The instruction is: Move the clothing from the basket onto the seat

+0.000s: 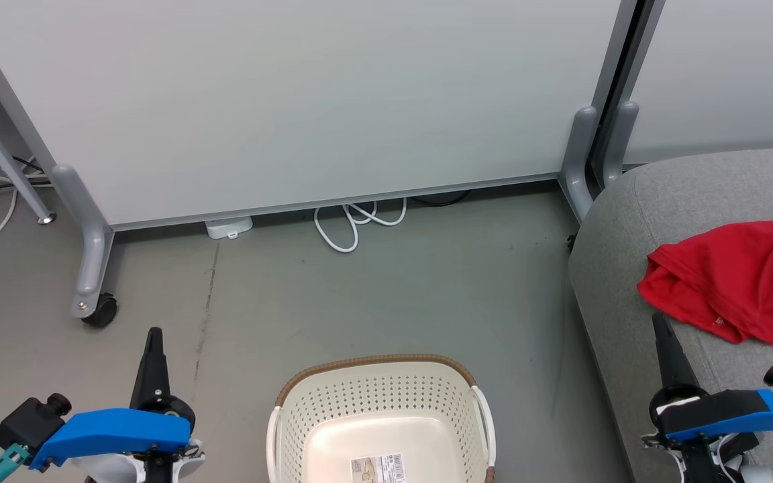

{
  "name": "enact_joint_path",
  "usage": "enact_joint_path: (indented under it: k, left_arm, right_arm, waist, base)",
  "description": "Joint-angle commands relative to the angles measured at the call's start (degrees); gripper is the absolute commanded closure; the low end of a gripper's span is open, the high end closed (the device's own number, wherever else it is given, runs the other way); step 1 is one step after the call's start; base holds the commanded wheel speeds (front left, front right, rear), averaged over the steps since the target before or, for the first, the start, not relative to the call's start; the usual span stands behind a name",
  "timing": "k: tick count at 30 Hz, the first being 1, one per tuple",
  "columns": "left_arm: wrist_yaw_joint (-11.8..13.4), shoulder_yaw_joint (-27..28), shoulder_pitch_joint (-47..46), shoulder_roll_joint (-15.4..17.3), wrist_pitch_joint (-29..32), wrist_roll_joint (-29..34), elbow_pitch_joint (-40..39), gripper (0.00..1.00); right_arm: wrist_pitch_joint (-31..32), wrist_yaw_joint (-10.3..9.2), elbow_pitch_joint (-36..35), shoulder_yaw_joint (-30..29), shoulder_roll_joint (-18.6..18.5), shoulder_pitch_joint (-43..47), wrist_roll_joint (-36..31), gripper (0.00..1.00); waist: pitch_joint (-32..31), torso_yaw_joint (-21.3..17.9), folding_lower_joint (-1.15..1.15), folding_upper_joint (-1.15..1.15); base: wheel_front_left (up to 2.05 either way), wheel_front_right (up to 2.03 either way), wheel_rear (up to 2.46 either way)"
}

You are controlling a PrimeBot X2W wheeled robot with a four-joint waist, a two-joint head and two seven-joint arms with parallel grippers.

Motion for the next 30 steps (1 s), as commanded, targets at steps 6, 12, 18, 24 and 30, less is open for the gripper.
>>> enact_joint_path:
  k: [6, 12, 18, 24, 30]
  left_arm:
    - [-0.4, 0.7, -1.5, 0.0, 1.2, -4.9, -0.9, 1.00]
    - [-0.5, 1.1, -1.6, 0.0, 2.1, -8.6, -1.0, 1.00]
    - [-0.6, 1.5, -1.7, 0.0, 3.1, -12.1, -1.0, 1.00]
    - [-0.8, 1.7, -1.8, 0.0, 3.9, -15.4, -1.2, 1.00]
    - [-0.9, 2.1, -1.9, 0.0, 4.7, -18.5, -1.2, 1.00]
  right_arm:
    - [1.3, 0.02, -1.1, -0.5, 0.0, 0.0, 5.1, 1.00]
    - [2.2, 0.02, -1.4, -0.8, 0.1, 0.1, 8.8, 1.00]
    - [3.1, 0.02, -1.6, -1.1, 0.1, 0.1, 12.4, 1.00]
    - [4.0, 0.02, -1.8, -1.4, 0.1, 0.2, 15.8, 1.00]
    - [4.8, 0.02, -2.0, -1.6, 0.2, 0.3, 19.0, 1.00]
  waist:
    - [0.0, -0.1, 0.00, 0.00]
    - [0.0, -0.1, 0.00, 0.00]
    - [-0.1, -0.2, 0.00, 0.00]
    - [-0.1, -0.3, 0.00, 0.00]
    - [-0.1, -0.4, 0.00, 0.00]
  base:
    - [0.00, 0.00, 0.00]
    - [0.00, 0.00, 0.00]
    - [0.00, 0.00, 0.00]
    - [0.00, 0.00, 0.00]
    - [0.00, 0.00, 0.00]
